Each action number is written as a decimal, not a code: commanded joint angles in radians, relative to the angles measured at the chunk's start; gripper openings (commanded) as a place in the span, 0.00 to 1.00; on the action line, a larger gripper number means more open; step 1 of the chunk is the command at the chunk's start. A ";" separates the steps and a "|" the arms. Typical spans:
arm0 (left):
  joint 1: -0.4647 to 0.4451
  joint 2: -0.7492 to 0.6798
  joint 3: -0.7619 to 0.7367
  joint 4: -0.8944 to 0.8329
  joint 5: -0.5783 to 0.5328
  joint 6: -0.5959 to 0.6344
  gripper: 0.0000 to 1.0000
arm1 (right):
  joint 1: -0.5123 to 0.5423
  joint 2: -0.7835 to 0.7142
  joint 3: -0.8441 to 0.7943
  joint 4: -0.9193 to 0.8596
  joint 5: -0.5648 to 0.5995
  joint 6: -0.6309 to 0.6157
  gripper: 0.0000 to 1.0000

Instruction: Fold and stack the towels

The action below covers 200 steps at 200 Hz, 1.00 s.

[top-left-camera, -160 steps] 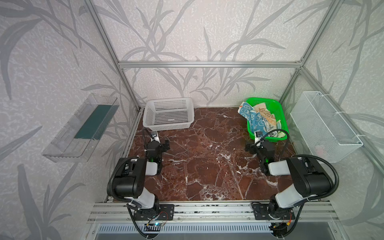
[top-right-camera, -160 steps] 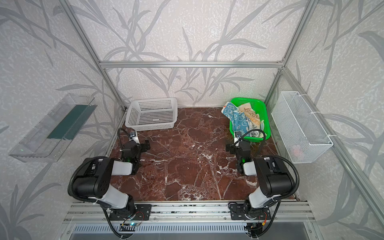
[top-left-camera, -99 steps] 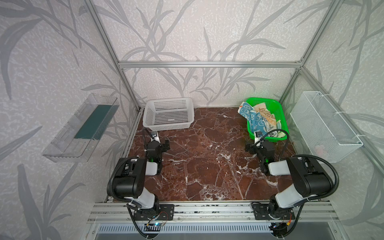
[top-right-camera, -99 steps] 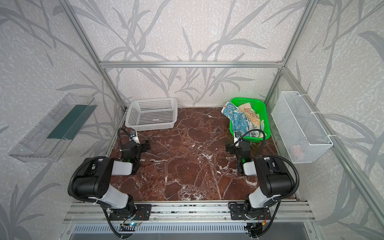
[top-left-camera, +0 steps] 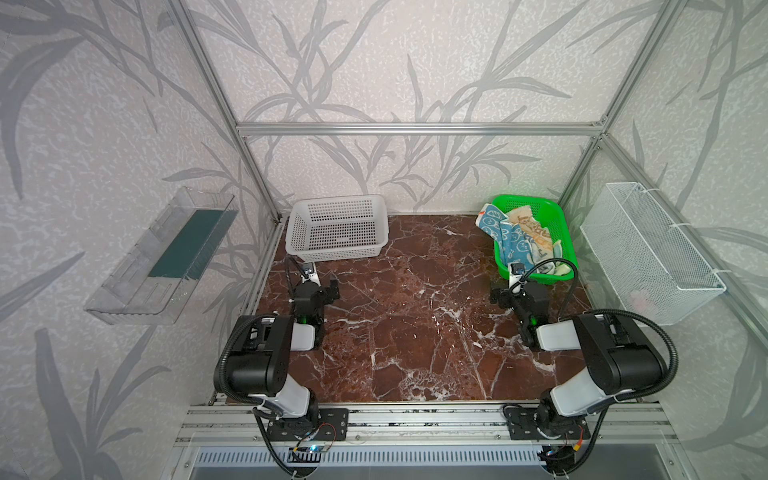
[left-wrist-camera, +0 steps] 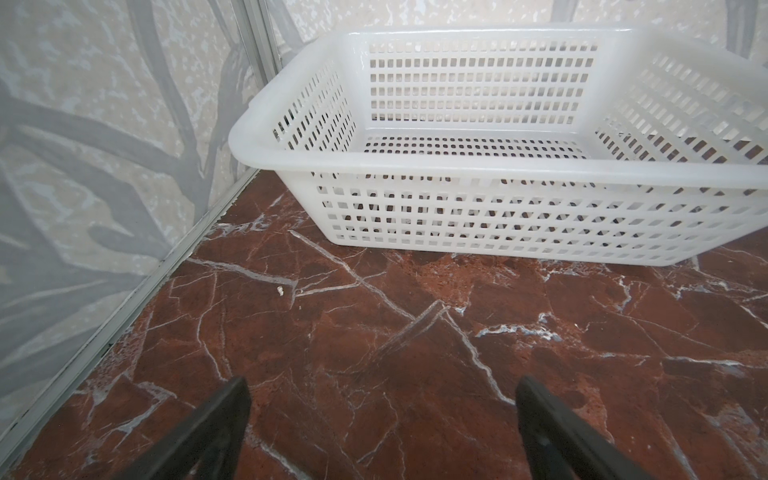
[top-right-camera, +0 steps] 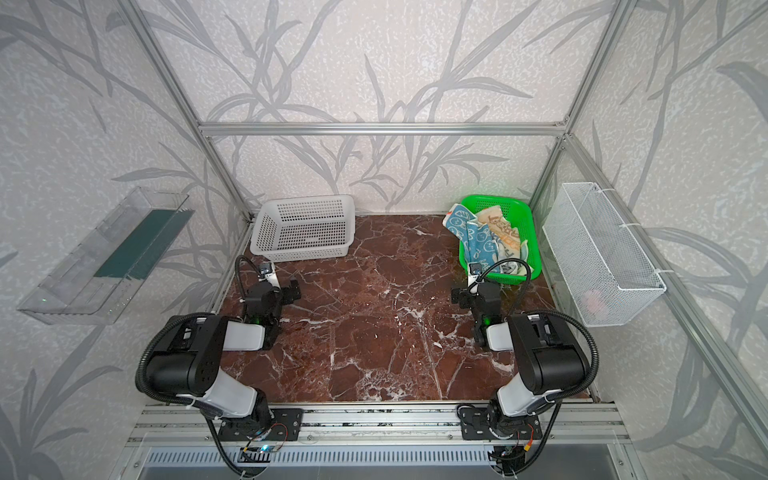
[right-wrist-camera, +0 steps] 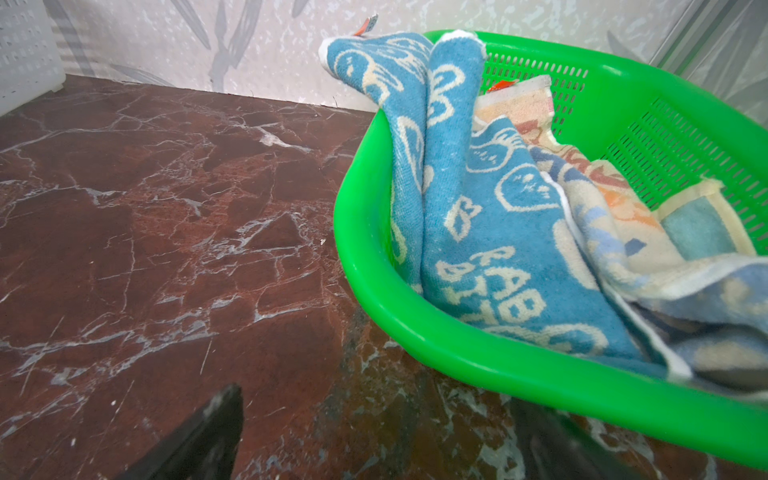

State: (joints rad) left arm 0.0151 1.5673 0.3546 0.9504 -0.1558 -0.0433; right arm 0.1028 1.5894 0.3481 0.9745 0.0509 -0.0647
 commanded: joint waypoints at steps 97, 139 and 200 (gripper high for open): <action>0.002 0.004 0.019 0.006 0.007 0.013 0.99 | 0.002 -0.002 0.026 0.009 -0.004 -0.007 0.99; 0.002 0.003 0.019 0.007 0.007 0.013 0.99 | 0.002 -0.003 0.025 0.009 -0.003 -0.009 0.99; 0.002 -0.195 -0.028 -0.089 -0.041 -0.010 0.99 | 0.044 -0.045 -0.013 0.049 0.005 -0.061 0.99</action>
State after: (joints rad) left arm 0.0151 1.4910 0.3359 0.9283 -0.1669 -0.0448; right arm 0.1196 1.5875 0.3504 0.9710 0.0444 -0.0834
